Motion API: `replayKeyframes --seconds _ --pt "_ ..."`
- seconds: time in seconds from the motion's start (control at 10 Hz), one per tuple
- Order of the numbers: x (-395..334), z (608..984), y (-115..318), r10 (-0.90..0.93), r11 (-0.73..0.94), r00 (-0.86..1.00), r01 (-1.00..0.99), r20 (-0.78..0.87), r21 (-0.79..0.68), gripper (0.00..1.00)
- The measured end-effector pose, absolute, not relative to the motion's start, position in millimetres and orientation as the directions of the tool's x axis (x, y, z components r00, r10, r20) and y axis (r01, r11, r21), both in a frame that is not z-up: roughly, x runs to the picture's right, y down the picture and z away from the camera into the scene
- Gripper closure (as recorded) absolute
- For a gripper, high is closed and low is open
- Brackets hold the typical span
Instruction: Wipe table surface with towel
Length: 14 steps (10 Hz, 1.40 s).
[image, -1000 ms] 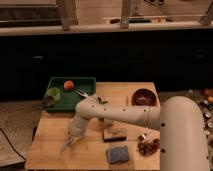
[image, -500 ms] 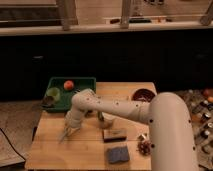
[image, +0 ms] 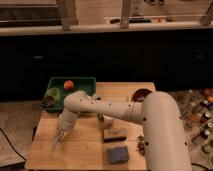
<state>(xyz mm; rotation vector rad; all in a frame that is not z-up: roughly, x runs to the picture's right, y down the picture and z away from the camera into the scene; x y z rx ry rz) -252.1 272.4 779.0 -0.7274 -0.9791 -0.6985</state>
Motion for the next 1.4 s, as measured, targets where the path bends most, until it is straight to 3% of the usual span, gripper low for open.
replayKeyframes --seconds 0.6,1.1,1.4 --pt "-211.4 772.4 298.0 -0.142 0.529 0.454 0.786 0.880 -0.320 1.00" --pt "-179.1 788.2 278.9 -0.149 0.562 0.580 0.716 0.801 -0.414 1.00" --pt "-191.4 804.1 256.0 -0.170 0.598 0.593 0.697 0.787 -0.396 1.00"
